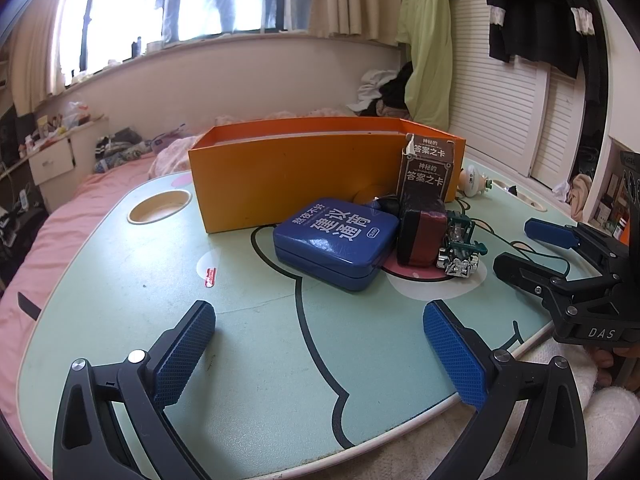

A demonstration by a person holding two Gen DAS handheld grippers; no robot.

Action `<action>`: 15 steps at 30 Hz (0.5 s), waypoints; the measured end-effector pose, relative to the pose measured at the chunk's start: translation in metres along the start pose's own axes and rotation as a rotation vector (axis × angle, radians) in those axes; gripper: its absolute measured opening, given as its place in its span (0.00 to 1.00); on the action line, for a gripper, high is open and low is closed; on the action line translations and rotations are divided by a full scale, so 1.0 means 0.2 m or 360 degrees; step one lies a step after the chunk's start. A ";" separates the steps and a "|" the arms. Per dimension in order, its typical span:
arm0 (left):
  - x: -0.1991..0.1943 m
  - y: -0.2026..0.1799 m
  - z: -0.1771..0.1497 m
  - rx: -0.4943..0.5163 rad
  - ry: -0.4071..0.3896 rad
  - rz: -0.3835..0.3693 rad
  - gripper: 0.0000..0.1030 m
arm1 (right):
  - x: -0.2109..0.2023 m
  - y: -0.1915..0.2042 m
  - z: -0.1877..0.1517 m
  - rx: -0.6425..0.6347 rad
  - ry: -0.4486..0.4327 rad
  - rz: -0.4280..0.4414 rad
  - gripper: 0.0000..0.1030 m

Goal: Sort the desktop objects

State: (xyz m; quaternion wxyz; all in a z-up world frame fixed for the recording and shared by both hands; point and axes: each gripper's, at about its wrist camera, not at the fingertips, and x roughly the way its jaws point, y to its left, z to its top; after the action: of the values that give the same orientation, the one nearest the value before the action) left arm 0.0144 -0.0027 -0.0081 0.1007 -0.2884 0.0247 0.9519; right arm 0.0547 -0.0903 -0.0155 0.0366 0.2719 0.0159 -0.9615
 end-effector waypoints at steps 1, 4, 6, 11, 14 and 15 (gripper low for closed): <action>0.00 0.00 0.00 0.0000 0.0000 0.0000 1.00 | 0.00 0.00 0.00 0.0000 0.0000 0.0000 0.85; 0.00 0.00 0.00 0.0000 0.0000 0.0000 1.00 | 0.00 0.00 0.00 0.0001 -0.0001 -0.0001 0.85; 0.00 0.00 0.00 0.0000 0.0000 0.0000 1.00 | 0.00 0.00 0.00 0.0001 -0.0001 -0.0002 0.85; 0.00 0.00 0.00 0.0000 0.0000 0.0000 1.00 | 0.00 0.01 0.00 0.0001 -0.0002 -0.0003 0.85; -0.01 0.00 0.00 0.0000 0.0000 0.0000 1.00 | 0.00 0.01 -0.01 0.0001 -0.0002 -0.0004 0.85; -0.01 0.00 0.00 0.0000 0.0000 0.0000 1.00 | 0.00 0.01 -0.01 0.0001 -0.0002 -0.0004 0.85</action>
State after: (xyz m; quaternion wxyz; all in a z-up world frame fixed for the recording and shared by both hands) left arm 0.0154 -0.0025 -0.0075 0.1006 -0.2883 0.0247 0.9519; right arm 0.0559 -0.0915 -0.0162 0.0353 0.2713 0.0160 -0.9617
